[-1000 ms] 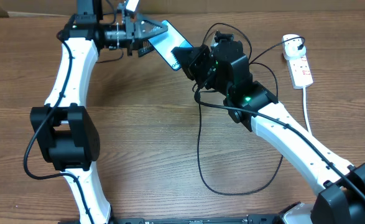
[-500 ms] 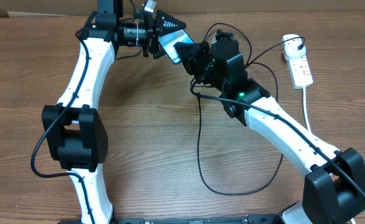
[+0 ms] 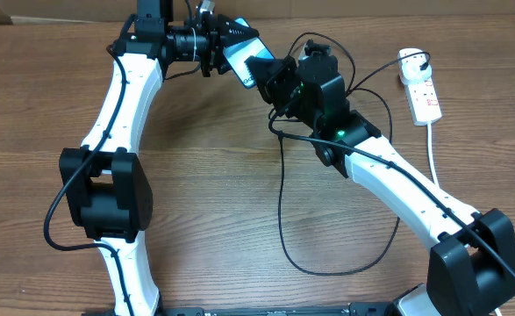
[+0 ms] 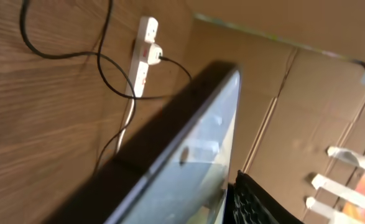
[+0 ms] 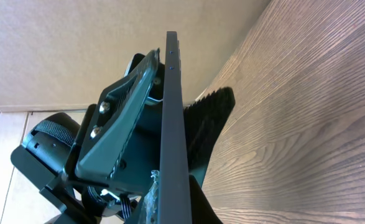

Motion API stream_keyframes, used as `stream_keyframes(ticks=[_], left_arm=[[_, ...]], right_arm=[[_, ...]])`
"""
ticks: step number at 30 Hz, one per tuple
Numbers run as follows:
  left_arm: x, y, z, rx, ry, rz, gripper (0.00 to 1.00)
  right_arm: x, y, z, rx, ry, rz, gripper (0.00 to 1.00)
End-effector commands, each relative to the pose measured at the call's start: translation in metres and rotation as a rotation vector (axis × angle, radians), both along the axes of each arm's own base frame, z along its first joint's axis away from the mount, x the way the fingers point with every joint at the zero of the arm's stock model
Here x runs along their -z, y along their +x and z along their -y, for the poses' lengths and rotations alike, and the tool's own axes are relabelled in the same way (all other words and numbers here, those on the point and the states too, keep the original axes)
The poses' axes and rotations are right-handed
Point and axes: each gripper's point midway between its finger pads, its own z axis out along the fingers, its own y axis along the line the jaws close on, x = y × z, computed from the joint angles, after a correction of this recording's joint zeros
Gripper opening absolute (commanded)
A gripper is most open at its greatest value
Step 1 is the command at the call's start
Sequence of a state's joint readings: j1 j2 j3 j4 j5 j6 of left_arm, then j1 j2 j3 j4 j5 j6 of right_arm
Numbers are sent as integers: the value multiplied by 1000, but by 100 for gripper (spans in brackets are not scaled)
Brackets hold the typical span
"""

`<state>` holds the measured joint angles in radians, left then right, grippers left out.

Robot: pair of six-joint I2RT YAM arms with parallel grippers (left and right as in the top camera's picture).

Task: Plug charger to phone and switch on socket
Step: 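Regrasp the phone with the left gripper and release it from the right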

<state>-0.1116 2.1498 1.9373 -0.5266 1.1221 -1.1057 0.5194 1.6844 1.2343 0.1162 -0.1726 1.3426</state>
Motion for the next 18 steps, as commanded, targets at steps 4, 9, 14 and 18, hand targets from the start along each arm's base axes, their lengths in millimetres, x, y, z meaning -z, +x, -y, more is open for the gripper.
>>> stream_keyframes(ticks=[4, 9, 14, 18], left_arm=[[-4, 13, -1, -74, 23, -6, 43], [-11, 17, 0, -76, -2, 7, 25], [-12, 16, 0, -71, -6, 7, 17], [-12, 16, 0, -71, -6, 7, 8]], right_arm=[[-16, -8, -13, -63, 30, 26, 4], [-16, -6, -11, -54, 42, 15, 4], [-16, -6, -11, -54, 44, 14, 4], [-16, -6, -11, -54, 43, 13, 4]])
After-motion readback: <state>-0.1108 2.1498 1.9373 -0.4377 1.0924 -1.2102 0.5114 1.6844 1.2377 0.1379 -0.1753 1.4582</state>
